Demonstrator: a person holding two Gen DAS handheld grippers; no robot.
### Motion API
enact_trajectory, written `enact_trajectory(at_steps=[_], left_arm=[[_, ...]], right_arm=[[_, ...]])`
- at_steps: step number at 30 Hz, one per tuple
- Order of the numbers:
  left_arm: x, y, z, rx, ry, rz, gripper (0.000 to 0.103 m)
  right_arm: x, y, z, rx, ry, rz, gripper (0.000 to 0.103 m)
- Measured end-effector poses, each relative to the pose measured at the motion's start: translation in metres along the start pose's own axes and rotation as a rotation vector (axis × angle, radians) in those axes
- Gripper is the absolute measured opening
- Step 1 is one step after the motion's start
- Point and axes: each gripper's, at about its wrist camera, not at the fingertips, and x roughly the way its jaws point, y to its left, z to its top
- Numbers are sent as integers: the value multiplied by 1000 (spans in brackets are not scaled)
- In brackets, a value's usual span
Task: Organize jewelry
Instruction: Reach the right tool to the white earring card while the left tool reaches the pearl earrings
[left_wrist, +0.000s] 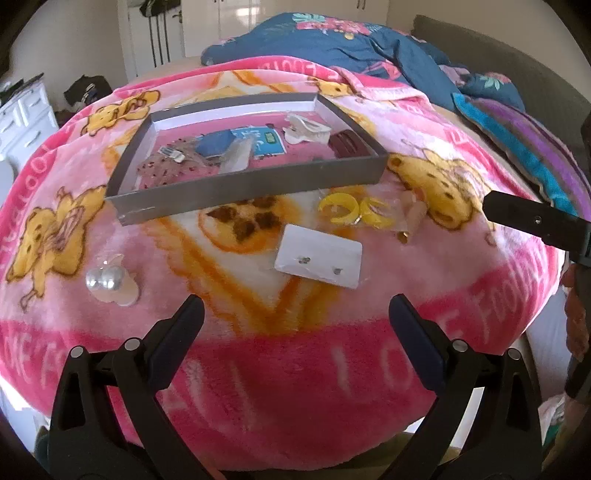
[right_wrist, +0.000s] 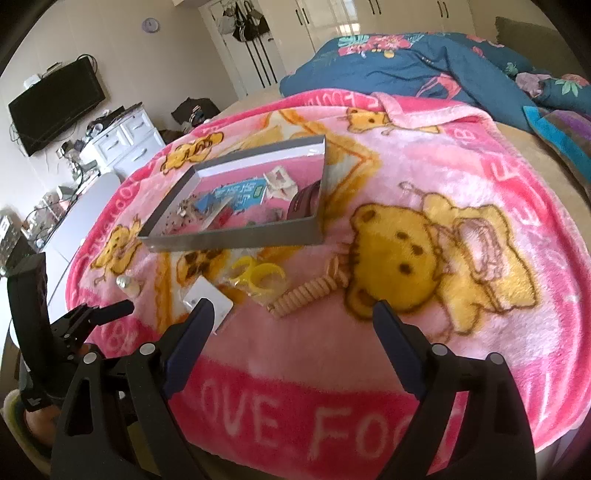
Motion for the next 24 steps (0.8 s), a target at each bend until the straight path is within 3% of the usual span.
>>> enact_trajectory(at_steps=[16, 24], left_arm=[[20, -8, 1, 16, 12, -16, 94], [16, 33, -7, -80, 18, 62, 94]], right_arm=[[23, -11, -1, 65, 62, 18, 70], [39, 6, -4, 24, 110, 56, 69]])
